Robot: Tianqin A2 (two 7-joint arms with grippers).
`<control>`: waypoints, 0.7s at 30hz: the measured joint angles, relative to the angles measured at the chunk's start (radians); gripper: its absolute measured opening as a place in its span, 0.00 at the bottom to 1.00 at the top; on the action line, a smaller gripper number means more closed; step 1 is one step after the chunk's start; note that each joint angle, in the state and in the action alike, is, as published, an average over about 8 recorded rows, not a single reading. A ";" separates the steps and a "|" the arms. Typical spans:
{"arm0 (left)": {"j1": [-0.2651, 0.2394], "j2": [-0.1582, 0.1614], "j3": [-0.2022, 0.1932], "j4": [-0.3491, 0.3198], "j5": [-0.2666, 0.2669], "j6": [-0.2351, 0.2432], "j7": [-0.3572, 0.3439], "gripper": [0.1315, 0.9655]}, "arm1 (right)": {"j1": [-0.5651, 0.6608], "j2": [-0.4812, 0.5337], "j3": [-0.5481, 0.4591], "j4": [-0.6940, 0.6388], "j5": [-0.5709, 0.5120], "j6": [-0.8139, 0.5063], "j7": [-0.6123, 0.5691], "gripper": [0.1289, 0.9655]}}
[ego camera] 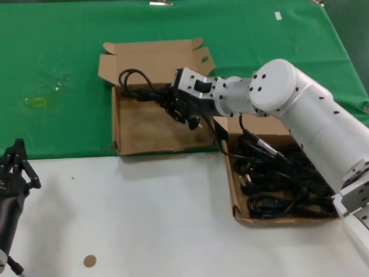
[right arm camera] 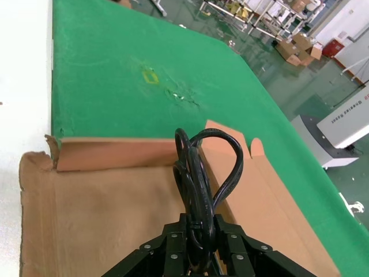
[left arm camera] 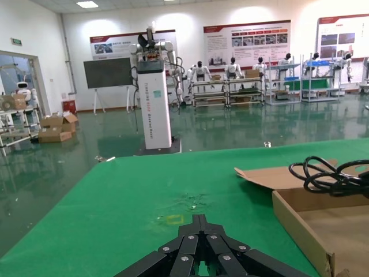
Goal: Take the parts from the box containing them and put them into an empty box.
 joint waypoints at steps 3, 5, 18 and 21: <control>0.000 0.000 0.000 0.000 0.000 0.000 0.000 0.01 | 0.011 -0.010 0.003 -0.038 0.014 0.011 -0.028 0.14; 0.000 0.000 0.000 0.000 0.000 0.000 0.000 0.01 | 0.018 -0.016 0.005 -0.061 0.022 0.017 -0.045 0.14; 0.000 0.000 0.000 0.000 0.000 0.000 0.000 0.01 | 0.046 -0.032 0.012 -0.136 0.058 0.043 -0.105 0.27; 0.000 0.000 0.000 0.000 0.000 0.000 0.000 0.02 | 0.047 -0.031 0.011 -0.134 0.059 0.048 -0.102 0.34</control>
